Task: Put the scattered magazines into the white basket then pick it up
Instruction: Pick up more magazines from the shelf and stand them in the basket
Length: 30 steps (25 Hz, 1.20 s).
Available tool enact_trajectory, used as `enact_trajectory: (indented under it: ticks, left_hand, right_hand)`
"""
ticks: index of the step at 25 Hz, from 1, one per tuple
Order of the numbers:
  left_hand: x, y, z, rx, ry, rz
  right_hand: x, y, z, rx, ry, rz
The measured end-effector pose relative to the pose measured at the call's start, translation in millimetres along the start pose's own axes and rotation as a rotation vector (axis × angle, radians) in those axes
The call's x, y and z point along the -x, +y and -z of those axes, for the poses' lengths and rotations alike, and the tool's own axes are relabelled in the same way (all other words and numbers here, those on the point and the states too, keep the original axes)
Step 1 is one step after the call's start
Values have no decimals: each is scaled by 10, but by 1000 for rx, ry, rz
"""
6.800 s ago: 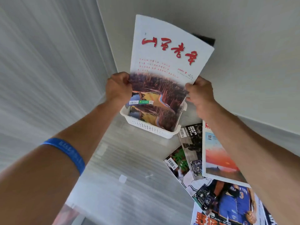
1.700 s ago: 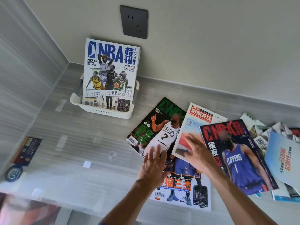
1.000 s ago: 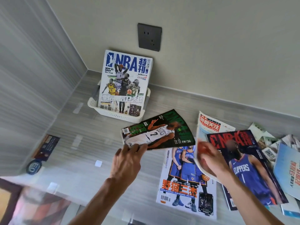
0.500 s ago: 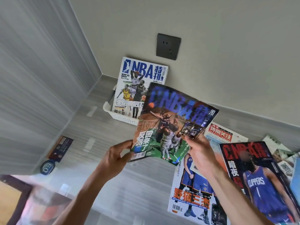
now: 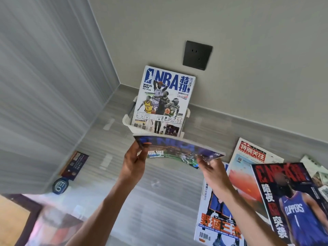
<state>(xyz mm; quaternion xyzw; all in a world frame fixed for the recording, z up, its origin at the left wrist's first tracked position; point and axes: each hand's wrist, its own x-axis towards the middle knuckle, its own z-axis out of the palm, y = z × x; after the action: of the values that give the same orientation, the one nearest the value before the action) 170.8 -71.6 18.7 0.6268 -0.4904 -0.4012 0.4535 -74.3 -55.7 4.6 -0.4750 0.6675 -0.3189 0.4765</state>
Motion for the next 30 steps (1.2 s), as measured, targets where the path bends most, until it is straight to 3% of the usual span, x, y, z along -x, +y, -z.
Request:
enact_trajectory:
  ticks: [3, 5, 8, 11, 17, 21, 23, 27, 30]
  left_hand:
    - [-165, 298, 54, 101, 49, -76]
    - [-385, 606, 184, 166, 59, -202]
    - [-1002, 1061, 379, -32, 95, -334]
    - [-1693, 1190, 344, -143, 146, -239]
    - [-2204, 548, 167, -277, 52, 14]
    - [-2416, 296, 121, -457, -60, 20]
    - [-2521, 291, 60, -389, -86, 84]
    - [-2678, 263, -25, -150, -211, 272]
    - [-2664, 192, 24, 14, -209, 264]
  right_hand:
    - [-15, -399, 15, -40, 16, 122]
    - [-120, -766, 57, -210, 54, 241]
    - [-507, -1314, 41, -366, 131, 280]
    - [-995, -1522, -115, -357, 129, 212]
    - [-1629, -1140, -461, -267, 116, -39]
    - [-1814, -842, -484, 146, 369, 8]
    - [-1911, -802, -475, 68, 376, -30]
    - [-2086, -804, -484, -169, 102, -102]
    - [-2026, -718, -512, -271, 127, -4]
